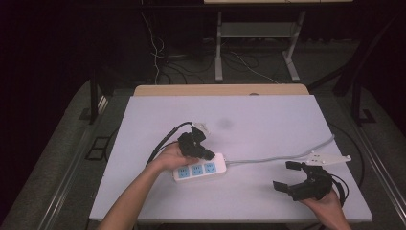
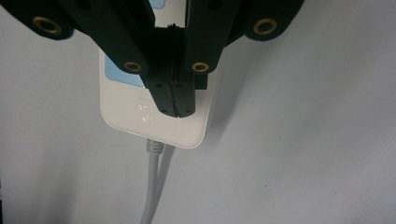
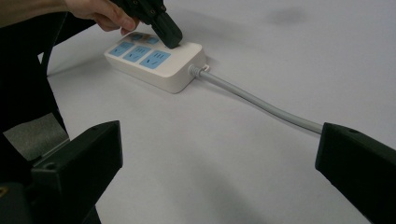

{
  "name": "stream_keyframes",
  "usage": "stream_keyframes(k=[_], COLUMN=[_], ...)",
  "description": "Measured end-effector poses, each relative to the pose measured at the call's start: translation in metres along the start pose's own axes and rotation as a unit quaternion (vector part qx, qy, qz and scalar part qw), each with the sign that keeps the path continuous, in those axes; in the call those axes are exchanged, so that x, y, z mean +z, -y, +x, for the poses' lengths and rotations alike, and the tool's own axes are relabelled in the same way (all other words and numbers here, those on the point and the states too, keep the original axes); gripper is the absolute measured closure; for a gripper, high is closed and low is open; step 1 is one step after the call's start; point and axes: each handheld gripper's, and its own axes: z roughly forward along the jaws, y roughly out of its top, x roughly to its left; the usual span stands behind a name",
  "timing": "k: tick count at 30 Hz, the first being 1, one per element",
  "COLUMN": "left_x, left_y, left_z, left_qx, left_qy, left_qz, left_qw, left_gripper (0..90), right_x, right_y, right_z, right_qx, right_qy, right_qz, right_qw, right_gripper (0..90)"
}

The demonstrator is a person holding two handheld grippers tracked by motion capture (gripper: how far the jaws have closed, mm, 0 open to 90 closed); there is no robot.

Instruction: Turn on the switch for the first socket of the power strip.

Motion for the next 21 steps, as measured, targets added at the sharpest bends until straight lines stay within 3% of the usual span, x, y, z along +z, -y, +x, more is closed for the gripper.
stream_keyframes(k=[3, 5, 10, 14, 21], left_x=[0.0, -0.0002, 0.0, -0.0001, 0.0], left_y=[0.001, 0.004, 0.0018, 0.0001, -0.0027], left_z=[-0.0029, -0.0014, -0.0041, -0.0021, -0.0063], left_qx=[0.007, -0.002, -0.003, -0.01, -0.006], left_qy=[-0.013, -0.009, -0.018, -0.012, -0.035], left_qz=[0.0, -0.01, -0.005, -0.002, 0.003], left_qw=[0.9999, 0.9999, 0.9998, 0.9999, 0.9993], left_gripper=[90.0, 90.0, 90.0, 89.9, 89.7], right_x=[-0.0006, -0.0006, -0.0036, -0.0034, -0.0028], right_y=[-0.0003, -0.0006, -0.0011, -0.0018, -0.0014], right_z=[0.0009, 0.001, 0.0019, 0.0008, -0.0012], right_qx=[-0.001, -0.001, -0.004, -0.002, 0.0], right_qy=[-0.001, 0.0, 0.001, 0.003, 0.002], right_qz=[-0.004, -0.004, -0.01, -0.011, -0.009], right_qw=[1.0, 1.0, 0.9999, 0.9999, 1.0], right_gripper=[0.3, 0.3, 0.3, 0.3, 0.3])
